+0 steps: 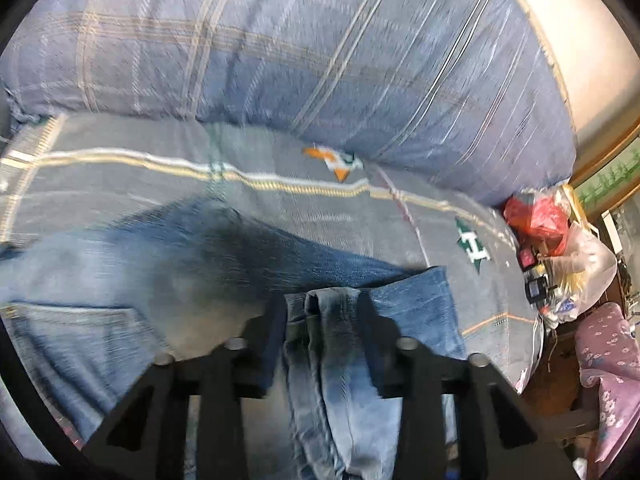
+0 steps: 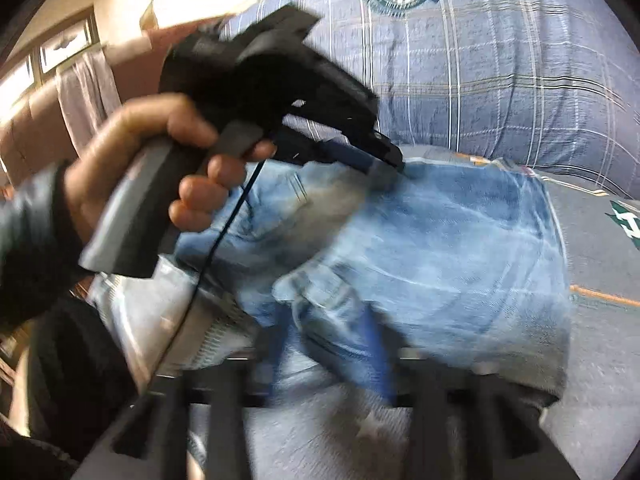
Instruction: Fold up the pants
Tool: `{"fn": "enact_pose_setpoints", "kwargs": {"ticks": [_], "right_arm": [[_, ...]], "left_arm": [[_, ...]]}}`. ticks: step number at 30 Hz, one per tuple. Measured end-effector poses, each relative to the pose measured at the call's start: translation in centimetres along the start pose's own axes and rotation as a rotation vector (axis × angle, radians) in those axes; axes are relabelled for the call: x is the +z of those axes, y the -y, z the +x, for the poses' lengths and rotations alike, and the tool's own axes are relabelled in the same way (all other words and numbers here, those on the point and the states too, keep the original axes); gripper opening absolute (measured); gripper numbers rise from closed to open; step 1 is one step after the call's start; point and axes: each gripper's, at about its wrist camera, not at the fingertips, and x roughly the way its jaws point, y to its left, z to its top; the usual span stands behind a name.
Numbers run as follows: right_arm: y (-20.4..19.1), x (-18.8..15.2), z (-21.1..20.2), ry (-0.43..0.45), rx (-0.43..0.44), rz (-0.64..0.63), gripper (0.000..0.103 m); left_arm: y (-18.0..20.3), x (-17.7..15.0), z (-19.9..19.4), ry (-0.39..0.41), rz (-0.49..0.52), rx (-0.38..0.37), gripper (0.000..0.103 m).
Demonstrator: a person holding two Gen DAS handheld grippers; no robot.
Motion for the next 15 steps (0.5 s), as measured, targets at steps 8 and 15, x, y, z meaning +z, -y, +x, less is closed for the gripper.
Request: {"fn": "enact_pose_setpoints", "kwargs": {"ticks": [8, 15], "right_arm": [[4.0, 0.1, -5.9, 0.154, -0.006, 0.182, 0.069], [8.3, -0.3, -3.0, 0.033, -0.162, 0.273, 0.032]], "left_arm": [[3.9, -5.2, -2.4, -0.013, 0.165, -0.067, 0.039], [4.7, -10.7, 1.5, -0.150, 0.283, 0.026, 0.029]]}}
